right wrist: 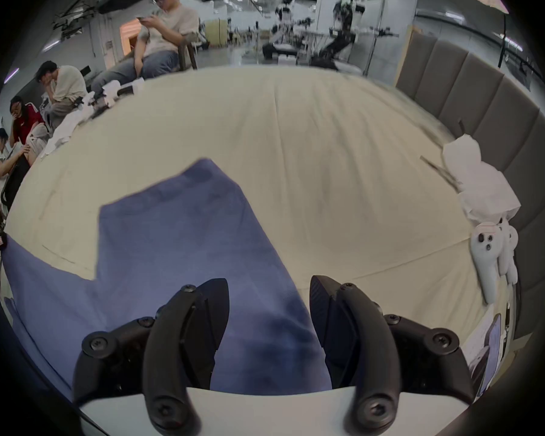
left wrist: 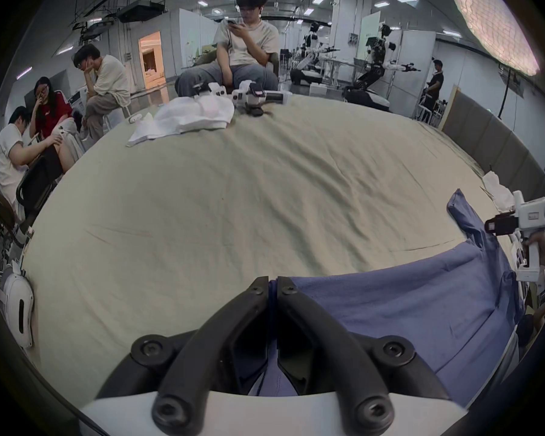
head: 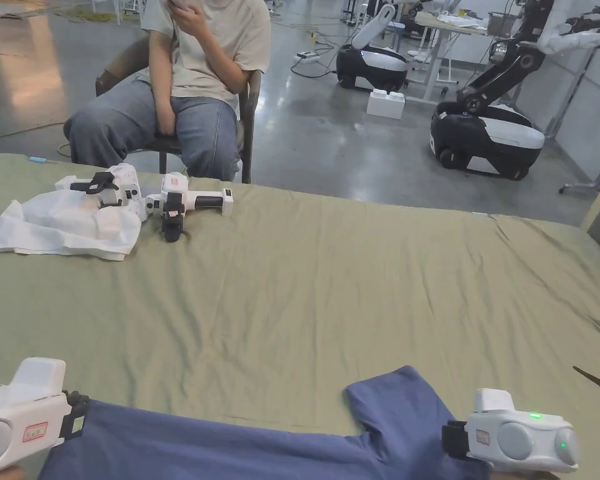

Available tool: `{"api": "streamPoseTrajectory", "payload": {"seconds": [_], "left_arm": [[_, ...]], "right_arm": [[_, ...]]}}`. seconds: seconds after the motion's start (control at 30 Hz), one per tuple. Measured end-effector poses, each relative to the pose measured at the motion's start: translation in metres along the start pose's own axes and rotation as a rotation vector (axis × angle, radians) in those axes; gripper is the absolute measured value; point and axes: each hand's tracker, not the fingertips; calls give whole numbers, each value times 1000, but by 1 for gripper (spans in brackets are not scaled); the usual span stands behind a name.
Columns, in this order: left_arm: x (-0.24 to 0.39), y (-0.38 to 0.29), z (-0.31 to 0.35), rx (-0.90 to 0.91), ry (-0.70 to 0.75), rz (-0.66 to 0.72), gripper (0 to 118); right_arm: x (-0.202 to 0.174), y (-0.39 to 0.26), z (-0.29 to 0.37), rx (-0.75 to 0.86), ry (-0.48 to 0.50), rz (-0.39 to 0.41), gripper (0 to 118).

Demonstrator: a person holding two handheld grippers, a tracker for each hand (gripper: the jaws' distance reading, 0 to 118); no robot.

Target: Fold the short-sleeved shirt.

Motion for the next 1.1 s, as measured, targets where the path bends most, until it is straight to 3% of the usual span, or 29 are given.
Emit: {"api": "streamPoseTrajectory", "payload": {"seconds": [0.07, 0.13, 0.17, 0.23, 0.27, 0.37, 0.43, 0.67, 0.9, 1.1], "left_arm": [[1, 0, 2, 5, 2, -4, 0], [-1, -2, 2, 4, 2, 3, 0], [-1, -2, 2, 3, 3, 4, 0], [1, -4, -1, -5, 12, -2, 0], [1, -5, -2, -6, 14, -7, 0], [3, -7, -3, -12, 19, -5, 0], [1, -8, 0, -1, 14, 9, 0], [-7, -7, 35, 74, -29, 25, 0], [-20, -28, 90, 163, -88, 60, 0], [-22, -69, 136, 182, -104, 52, 0]], "right_arm": [[1, -2, -14, -33, 20, 23, 56], [5, 0, -11, -15, 20, -6, 54], [4, 2, -9, -30, 20, -28, 43], [4, 3, -6, -19, 31, -29, 6], [3, 3, -7, -19, 69, -16, 1], [1, 0, 0, -20, 54, -17, 0], [4, -2, 12, 2, 70, -71, 0], [19, -19, 101, 163, 96, -95, 0], [20, -63, 186, 248, 94, -24, 0], [18, -120, 228, 226, 88, 22, 0]]}}
